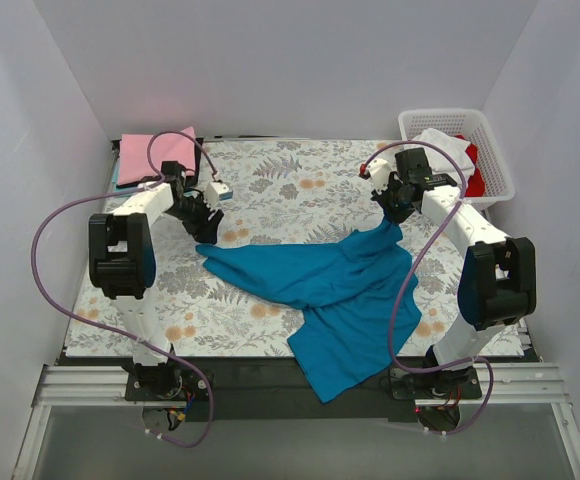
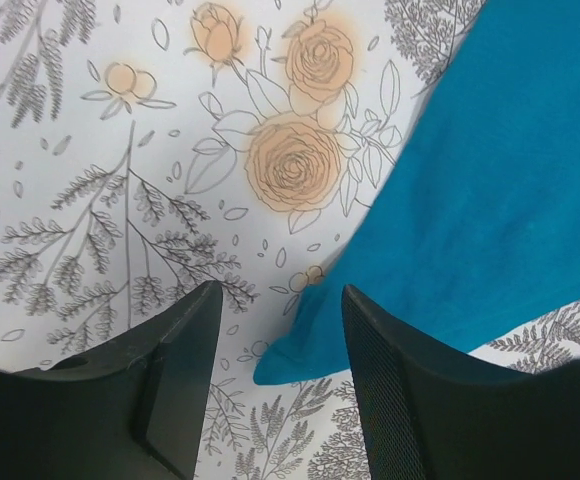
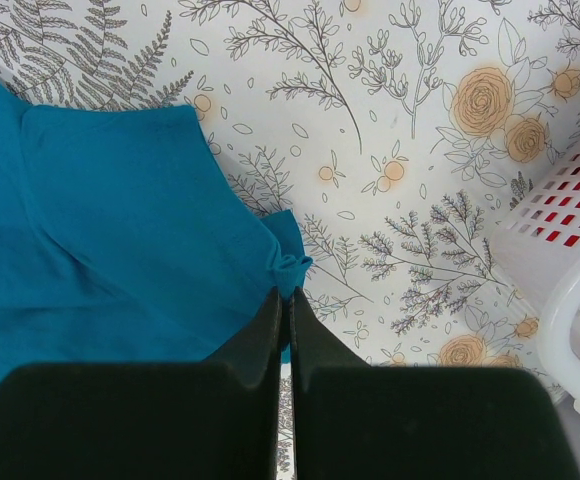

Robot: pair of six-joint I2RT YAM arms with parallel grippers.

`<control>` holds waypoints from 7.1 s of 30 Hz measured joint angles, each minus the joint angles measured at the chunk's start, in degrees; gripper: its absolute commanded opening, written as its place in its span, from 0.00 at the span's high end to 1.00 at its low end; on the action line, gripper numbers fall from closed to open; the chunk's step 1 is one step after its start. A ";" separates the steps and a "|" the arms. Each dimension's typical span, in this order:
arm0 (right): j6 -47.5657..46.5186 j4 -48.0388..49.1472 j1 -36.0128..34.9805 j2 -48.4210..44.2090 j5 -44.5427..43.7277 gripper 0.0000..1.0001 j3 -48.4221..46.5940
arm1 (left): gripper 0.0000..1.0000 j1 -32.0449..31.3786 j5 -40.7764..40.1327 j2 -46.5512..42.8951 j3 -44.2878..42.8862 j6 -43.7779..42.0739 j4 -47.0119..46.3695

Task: Fold and stack the t-shirts
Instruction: Flatten the tshirt out, then fold the tshirt

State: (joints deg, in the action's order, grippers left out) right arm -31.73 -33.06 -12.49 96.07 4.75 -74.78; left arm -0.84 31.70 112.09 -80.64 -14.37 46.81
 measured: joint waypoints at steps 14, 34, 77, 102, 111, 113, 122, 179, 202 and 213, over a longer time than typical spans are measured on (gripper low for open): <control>-0.07 -0.24 0.00 0.00 0.17 0.99 -0.02 | 0.61 3.48 -3.19 -0.15 4.11 -4.50 1.03; 2.12 -1.49 2.89 -0.72 6.58 0.99 -17.27 | 1.00 9.64 1.11 -3.67 -9.60 12.35 -2.40; -0.20 36.50 3.48 -43.50 6.16 0.99 -24.02 | 1.00 10.47 -22.73 -67.30 -5.88 25.88 -40.89; -24.20 46.31 1.86 0.09 19.41 0.99 17.73 | 1.00 10.03 -9.18 -12.44 22.49 17.97 -40.87; -26.97 48.50 1.86 11.78 17.03 0.99 4.96 | 1.00 9.97 -9.40 -0.87 8.98 18.21 -42.05; -27.17 48.98 1.86 12.63 16.61 0.99 3.48 | 1.00 9.97 -9.49 0.70 6.95 18.18 -42.16; -27.96 49.92 1.18 11.72 14.19 0.99 5.18 | 1.00 9.97 -8.26 1.92 5.77 15.26 -41.05; -18.49 16.31 -18.05 -31.39 2.84 0.99 31.69 | 1.00 15.43 0.96 -24.44 32.59 -18.86 -37.92; -17.64 3.87 -20.87 -31.71 9.03 0.29 33.59 | 0.57 17.42 2.27 -24.63 34.29 -27.87 -30.71; -7.34 1.38 -4.94 -22.14 13.88 0.48 16.85 | 0.48 14.67 7.93 -22.43 19.63 -13.16 -20.85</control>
State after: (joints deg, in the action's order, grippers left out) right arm -39.07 -31.68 -17.43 73.93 18.63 -57.93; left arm 13.82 39.64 89.67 -61.01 -27.53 25.96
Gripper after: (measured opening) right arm 0.568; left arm 0.516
